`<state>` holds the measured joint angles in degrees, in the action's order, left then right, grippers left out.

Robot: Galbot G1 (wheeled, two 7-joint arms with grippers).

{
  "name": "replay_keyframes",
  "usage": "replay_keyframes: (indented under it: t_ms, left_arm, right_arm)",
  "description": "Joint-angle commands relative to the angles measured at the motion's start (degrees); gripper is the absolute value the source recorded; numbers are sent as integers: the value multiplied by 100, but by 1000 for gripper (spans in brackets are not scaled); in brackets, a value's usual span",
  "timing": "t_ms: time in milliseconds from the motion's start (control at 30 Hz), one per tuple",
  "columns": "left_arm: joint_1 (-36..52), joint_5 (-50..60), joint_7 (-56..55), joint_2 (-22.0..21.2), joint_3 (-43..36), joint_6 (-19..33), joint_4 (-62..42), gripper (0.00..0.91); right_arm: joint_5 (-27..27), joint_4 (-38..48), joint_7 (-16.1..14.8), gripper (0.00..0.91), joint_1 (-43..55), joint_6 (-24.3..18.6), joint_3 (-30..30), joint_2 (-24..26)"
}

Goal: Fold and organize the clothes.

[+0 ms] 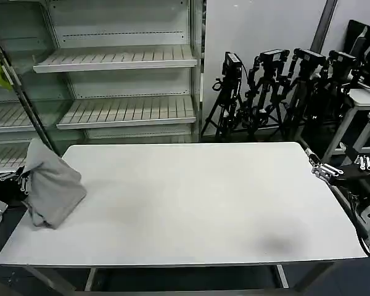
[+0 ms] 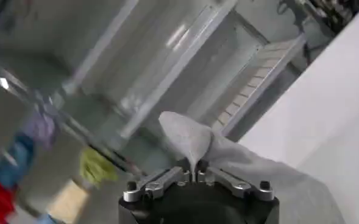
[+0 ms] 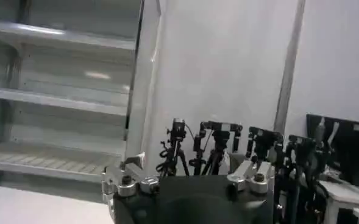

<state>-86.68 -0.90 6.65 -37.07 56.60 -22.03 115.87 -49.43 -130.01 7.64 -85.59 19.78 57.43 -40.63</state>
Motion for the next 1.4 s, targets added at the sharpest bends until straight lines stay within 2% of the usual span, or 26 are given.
replay_keyframes:
  t_ms: [33,233,533,833,1100,1400]
  left_arm:
    - [-37,2792,649,-963,-999,824,287,50]
    - [73,2312,805,-1303,-2340,424,366,50]
    - [763,472,603,-1373,-3077,-362,695,50]
    - [1761,-1930,-175,-1663,-3843,-1102,505,50]
    - [2428,-2597,-524,-2207,-4683,-1108,172,50]
    - [3051,-3122,-807,-2539,-5157,-1109,-78,50]
  right_arm:
    - [105,20,0,907,-142,-2,-5,-144]
    - [216,41,17,907,-233,25,-5,-188]
    - [253,48,58,907,-266,92,34,-204]
    - [442,208,64,907,-324,103,-156,-188]
    - [595,307,127,907,-275,157,-466,-74]
    - [650,364,164,907,-318,212,-542,-110]
